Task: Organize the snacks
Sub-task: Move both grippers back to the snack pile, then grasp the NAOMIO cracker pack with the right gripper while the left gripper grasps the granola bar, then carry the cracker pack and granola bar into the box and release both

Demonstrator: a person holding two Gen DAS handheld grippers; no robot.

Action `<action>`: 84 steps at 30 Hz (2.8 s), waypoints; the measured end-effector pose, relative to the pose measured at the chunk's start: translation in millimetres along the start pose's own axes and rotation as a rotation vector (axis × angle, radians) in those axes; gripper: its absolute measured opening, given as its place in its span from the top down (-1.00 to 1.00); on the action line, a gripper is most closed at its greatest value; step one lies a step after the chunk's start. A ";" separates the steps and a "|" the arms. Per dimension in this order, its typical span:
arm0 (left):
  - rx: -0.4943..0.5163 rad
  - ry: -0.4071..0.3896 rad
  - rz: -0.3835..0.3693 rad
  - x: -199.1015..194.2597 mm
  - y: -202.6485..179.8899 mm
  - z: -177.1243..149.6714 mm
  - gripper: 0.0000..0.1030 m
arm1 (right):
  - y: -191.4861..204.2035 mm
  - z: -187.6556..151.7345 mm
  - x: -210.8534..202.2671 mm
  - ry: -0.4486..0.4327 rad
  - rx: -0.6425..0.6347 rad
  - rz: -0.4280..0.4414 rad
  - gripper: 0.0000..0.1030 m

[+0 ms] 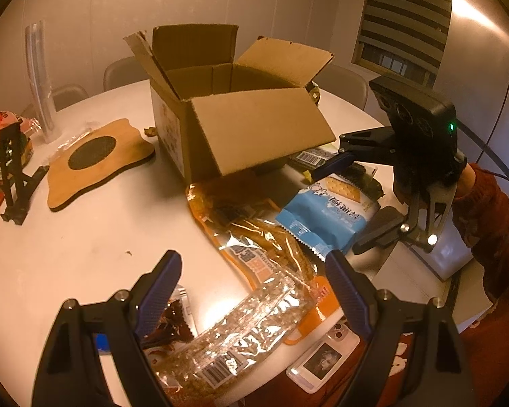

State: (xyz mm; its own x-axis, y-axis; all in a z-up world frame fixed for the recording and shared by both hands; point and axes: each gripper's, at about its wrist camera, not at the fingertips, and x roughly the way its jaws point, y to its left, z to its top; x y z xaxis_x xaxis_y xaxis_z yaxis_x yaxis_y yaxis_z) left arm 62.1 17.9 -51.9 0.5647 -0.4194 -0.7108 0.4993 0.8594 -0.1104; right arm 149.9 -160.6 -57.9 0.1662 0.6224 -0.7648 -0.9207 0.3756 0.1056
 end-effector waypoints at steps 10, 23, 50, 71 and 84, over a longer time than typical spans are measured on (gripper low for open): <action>0.001 0.008 0.013 0.6 -1.0 1.7 -0.63 | 9.0 -2.6 -8.3 -0.035 0.070 -0.162 -0.54; -0.014 0.033 0.000 -0.2 15.4 -10.6 -0.63 | 8.8 1.0 -7.0 -0.050 0.351 -0.290 -0.57; 0.205 0.140 -0.116 10.5 9.8 -37.7 -0.16 | 19.5 -6.4 -0.5 -0.007 0.341 -0.283 -0.22; 0.136 0.088 -0.110 -6.4 14.3 -15.7 0.22 | 30.8 -4.7 -21.0 -0.066 0.351 -0.273 -0.22; 0.160 -0.100 0.009 -94.6 -0.2 57.8 0.22 | 53.6 37.4 -88.2 -0.183 0.279 -0.237 -0.22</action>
State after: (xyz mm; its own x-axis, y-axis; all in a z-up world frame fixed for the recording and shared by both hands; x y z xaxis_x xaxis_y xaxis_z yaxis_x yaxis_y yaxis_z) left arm 46.5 40.6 55.5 0.6282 -0.4455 -0.6379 0.5874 0.8092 0.0134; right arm 99.0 -169.7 38.9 0.4459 0.5985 -0.6655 -0.7223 0.6797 0.1273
